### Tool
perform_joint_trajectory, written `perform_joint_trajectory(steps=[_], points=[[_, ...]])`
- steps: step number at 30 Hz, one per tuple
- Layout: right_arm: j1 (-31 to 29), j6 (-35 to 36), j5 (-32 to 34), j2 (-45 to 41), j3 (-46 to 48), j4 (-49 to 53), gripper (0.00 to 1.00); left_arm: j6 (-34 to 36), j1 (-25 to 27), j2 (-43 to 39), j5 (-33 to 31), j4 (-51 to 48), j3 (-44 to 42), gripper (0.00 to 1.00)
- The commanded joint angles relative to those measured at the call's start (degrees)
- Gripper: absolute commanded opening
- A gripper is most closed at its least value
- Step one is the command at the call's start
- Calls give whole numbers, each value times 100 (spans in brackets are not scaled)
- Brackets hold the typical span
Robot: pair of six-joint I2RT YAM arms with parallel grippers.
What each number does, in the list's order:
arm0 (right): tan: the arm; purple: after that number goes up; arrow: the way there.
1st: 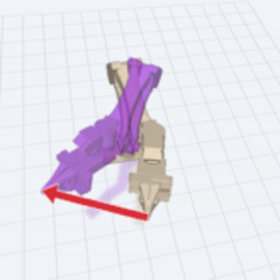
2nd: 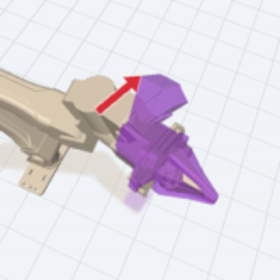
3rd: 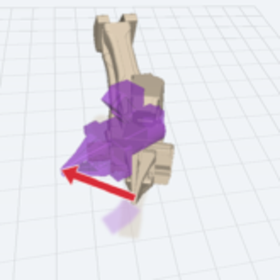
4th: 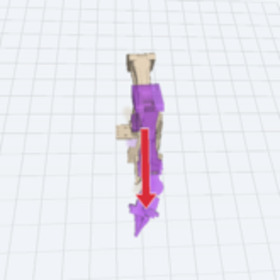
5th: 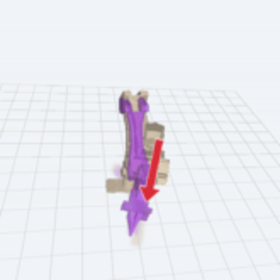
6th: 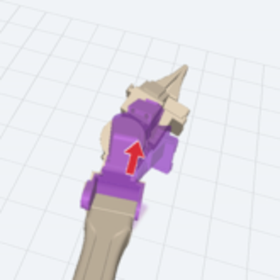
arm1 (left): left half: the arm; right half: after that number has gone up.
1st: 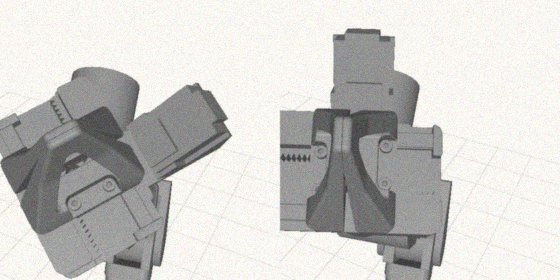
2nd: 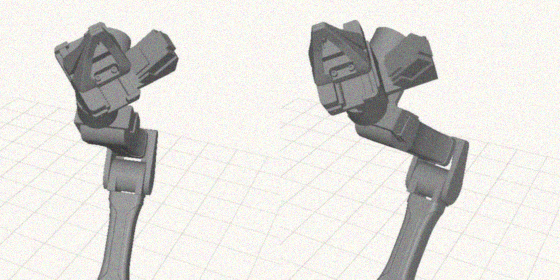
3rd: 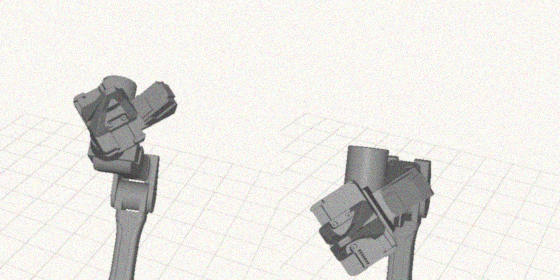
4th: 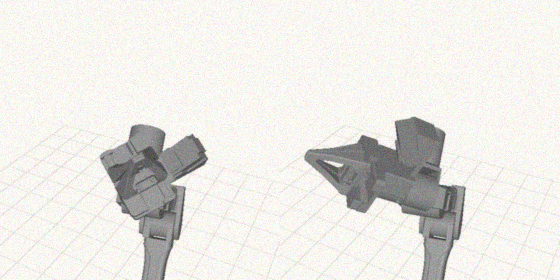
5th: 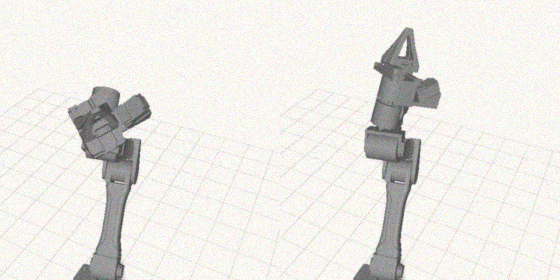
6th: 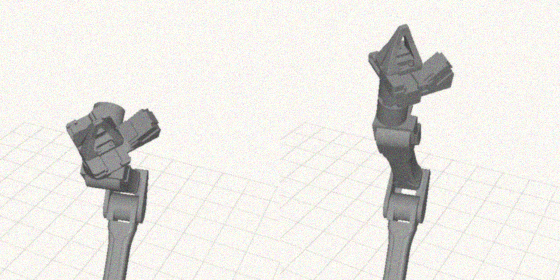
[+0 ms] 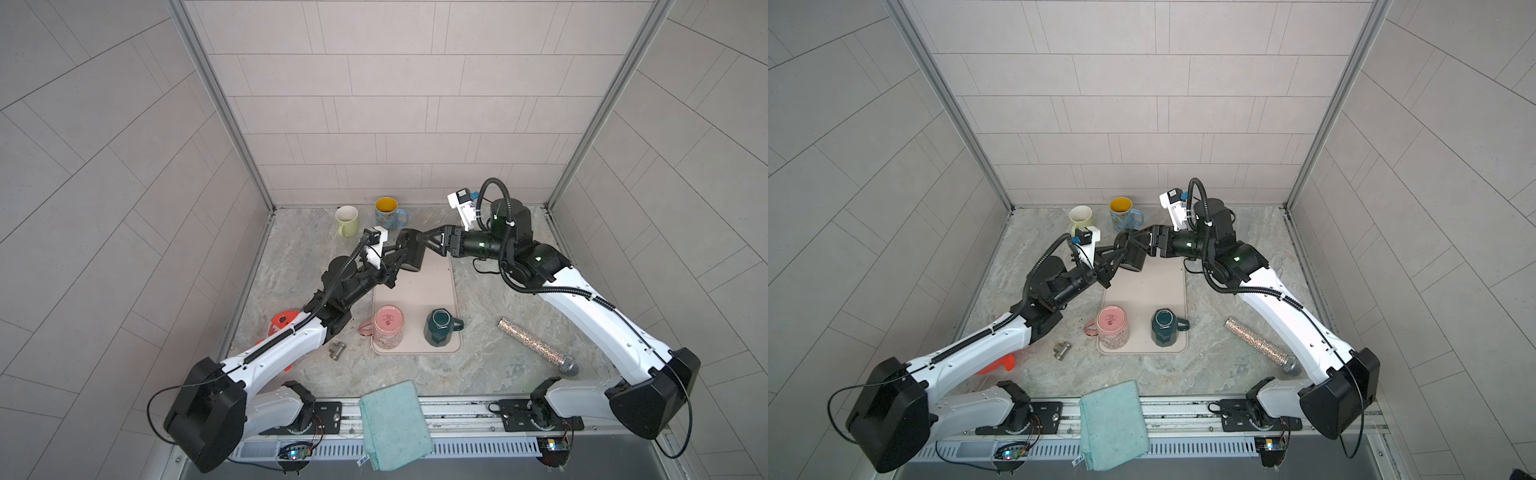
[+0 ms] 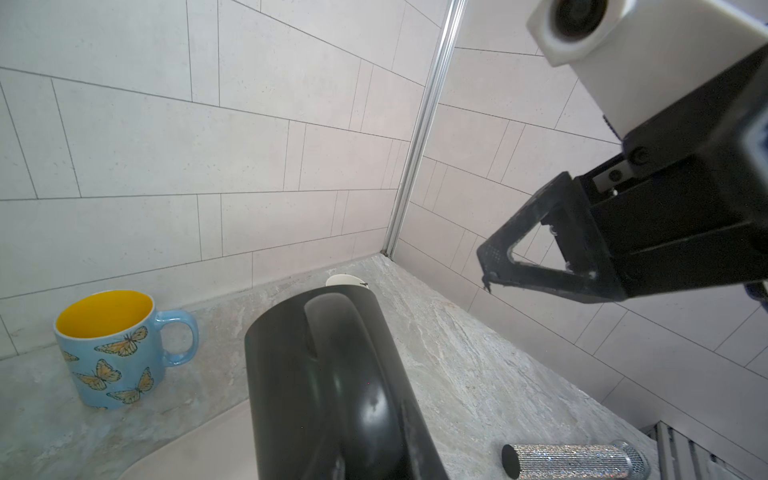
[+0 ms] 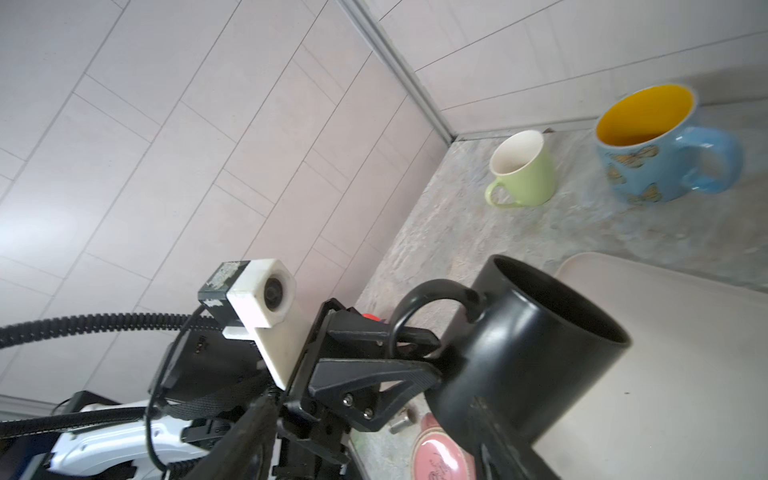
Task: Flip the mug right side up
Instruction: 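Close the right gripper on the black mug's handle beside the left gripper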
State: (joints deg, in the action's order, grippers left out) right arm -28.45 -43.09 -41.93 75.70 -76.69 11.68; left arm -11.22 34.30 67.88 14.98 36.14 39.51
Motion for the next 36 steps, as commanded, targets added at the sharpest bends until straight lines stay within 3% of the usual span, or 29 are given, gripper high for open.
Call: perform_joint_trajectory(steps=[1, 12, 31, 36], points=[[6, -676, -571, 28, 115, -635, 70, 435, 91, -100, -431, 1290, 40, 0], [-19, -1590, -877, 302, 477, -1810, 64, 551, 346, 103, -508, 1655, 62, 0], [-47, -1949, -940, 761, 505, -2187, 58, 650, 722, 56, -451, 1705, -52, 0], [-47, -1961, -909, 832, 512, -2175, 48, 700, 744, 16, -489, 1673, -66, 0]])
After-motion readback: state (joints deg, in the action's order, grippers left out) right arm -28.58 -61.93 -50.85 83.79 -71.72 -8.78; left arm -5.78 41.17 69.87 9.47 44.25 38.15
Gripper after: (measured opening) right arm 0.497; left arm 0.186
